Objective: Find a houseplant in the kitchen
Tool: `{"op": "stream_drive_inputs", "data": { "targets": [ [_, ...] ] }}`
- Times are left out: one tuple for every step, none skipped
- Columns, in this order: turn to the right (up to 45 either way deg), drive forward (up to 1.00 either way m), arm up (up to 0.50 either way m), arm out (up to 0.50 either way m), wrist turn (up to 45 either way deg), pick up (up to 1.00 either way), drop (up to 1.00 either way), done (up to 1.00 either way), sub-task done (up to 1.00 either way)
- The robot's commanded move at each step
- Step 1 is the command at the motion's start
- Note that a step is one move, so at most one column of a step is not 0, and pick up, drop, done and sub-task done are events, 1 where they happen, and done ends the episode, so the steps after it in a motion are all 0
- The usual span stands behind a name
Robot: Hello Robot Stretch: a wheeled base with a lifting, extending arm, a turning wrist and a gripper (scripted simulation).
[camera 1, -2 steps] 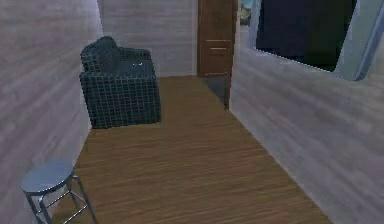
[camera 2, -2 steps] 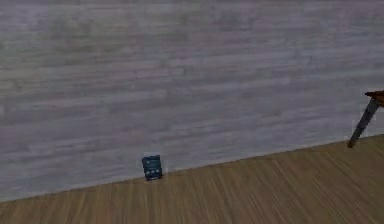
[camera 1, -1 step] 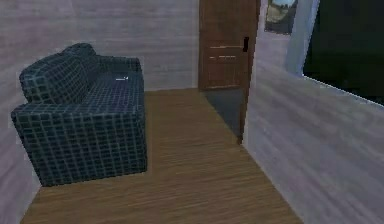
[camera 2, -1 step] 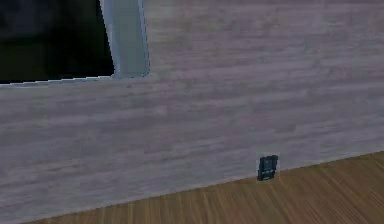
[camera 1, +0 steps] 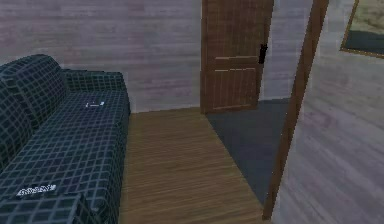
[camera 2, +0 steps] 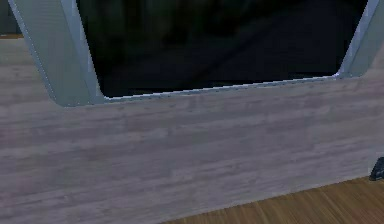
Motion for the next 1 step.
{"op": "stream_drive_inputs", "data": {
  "targets": [
    [-3.0,0.00,0.00,0.00,0.0,0.00,0.00,0.00,0.00]
  ]
}}
